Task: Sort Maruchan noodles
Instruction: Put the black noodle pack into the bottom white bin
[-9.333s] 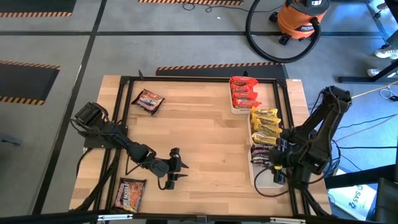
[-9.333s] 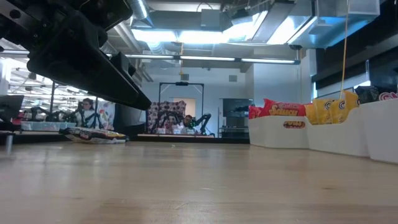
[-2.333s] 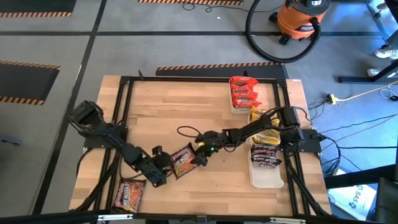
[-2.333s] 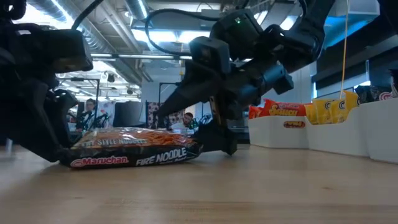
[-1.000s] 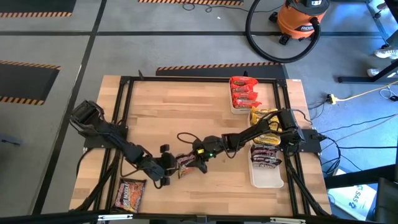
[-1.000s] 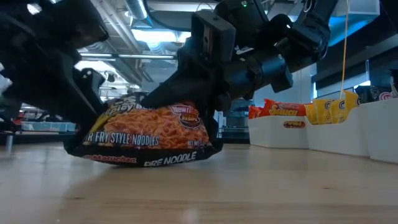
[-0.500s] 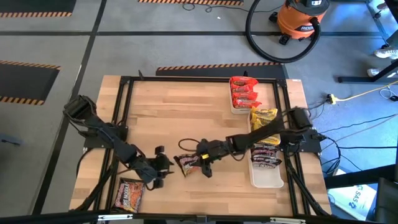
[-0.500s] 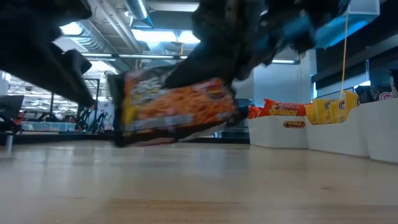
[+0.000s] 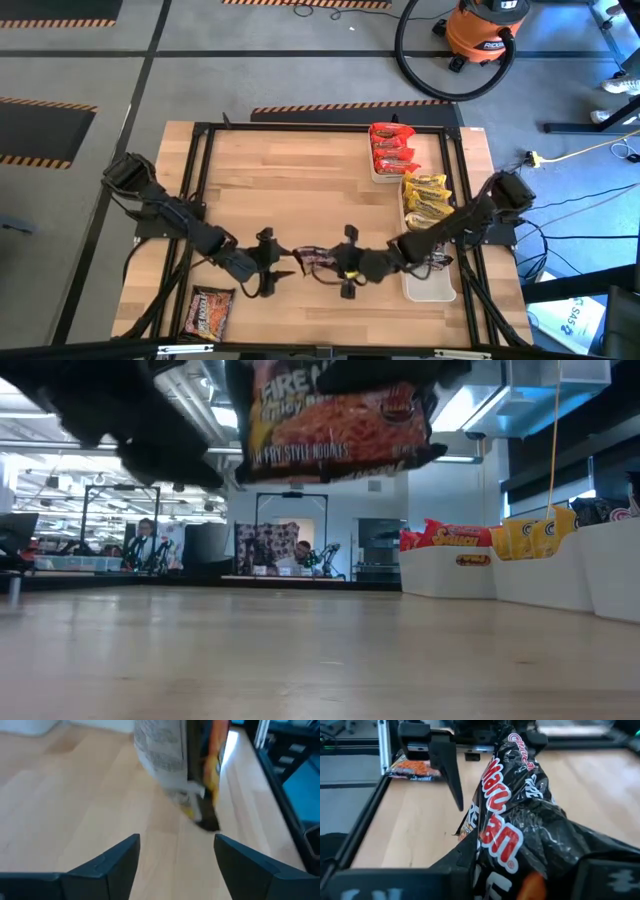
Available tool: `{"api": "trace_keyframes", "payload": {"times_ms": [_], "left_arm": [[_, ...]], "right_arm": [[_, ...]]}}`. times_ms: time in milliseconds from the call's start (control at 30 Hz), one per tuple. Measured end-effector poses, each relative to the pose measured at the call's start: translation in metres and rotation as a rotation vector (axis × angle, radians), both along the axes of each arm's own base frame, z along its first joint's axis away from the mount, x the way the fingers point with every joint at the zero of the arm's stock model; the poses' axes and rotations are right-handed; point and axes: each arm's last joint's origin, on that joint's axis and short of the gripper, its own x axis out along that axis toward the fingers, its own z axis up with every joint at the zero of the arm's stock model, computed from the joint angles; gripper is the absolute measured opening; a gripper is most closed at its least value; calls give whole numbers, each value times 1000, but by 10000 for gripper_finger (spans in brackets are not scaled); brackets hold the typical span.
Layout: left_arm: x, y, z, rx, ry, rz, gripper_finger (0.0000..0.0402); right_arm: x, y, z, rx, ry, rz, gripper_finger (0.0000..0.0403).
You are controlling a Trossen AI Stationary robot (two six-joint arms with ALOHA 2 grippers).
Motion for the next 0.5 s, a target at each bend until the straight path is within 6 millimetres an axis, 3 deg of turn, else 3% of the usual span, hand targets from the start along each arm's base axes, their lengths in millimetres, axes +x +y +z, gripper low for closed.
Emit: {"api": "trace_keyframes", "payload": {"times_ms": [233, 500], "left_arm": [[8, -1, 10, -7, -121, -16, 266], [20, -4, 7, 7, -221, -25, 265]], "right_arm": [[-7, 12, 3, -86, -46, -44, 90], [-3, 13, 9, -80, -104, -34, 92]]}}
